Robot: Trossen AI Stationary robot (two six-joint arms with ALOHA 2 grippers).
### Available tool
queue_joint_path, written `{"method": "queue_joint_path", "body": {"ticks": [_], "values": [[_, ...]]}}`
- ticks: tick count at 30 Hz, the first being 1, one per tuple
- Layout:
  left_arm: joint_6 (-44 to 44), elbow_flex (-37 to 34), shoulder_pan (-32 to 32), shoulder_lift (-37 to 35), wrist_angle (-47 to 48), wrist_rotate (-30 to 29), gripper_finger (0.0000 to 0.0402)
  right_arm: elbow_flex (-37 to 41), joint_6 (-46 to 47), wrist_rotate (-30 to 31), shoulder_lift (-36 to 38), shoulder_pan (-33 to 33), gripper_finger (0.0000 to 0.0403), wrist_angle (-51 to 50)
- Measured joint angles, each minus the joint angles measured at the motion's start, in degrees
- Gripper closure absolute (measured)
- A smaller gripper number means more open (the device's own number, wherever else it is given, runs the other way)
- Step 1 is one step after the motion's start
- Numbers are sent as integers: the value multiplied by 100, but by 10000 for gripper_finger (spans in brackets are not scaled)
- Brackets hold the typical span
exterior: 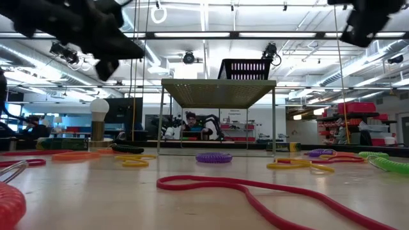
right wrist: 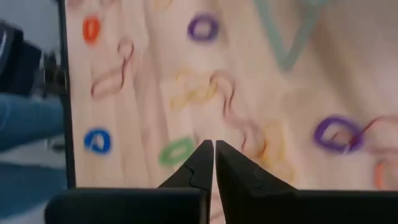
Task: Pick & Place Office Desk Supplies
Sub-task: Put the black bin on the shelf
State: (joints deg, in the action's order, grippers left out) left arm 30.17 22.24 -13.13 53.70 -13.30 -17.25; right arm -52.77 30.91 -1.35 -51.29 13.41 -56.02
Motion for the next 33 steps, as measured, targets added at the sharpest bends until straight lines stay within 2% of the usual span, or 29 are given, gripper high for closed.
{"method": "queue_joint_path", "body": {"ticks": [5,8,14,19,21,27,33], "values": [[1083,0,-1095,156,2,-1818,397,617,262,-393,-36,707,354,97],[1490,0,-1473,282,-12,-2416,396,878,417,-826,-191,1189,325,464],[1582,0,-1698,524,-9,-2464,396,1178,442,-975,-931,2151,267,1380],[1337,0,-1665,644,-10,-2449,396,1193,442,-1395,-1875,2589,248,2034],[1317,0,-1639,666,-12,-2398,396,1193,435,-1592,-2191,2685,248,2238],[1292,0,-1639,668,-14,-2363,393,1193,420,-1677,-2872,2769,251,2614],[1403,0,-1644,668,-18,-2300,392,1193,423,-1809,-3309,2767,301,3056]]}}
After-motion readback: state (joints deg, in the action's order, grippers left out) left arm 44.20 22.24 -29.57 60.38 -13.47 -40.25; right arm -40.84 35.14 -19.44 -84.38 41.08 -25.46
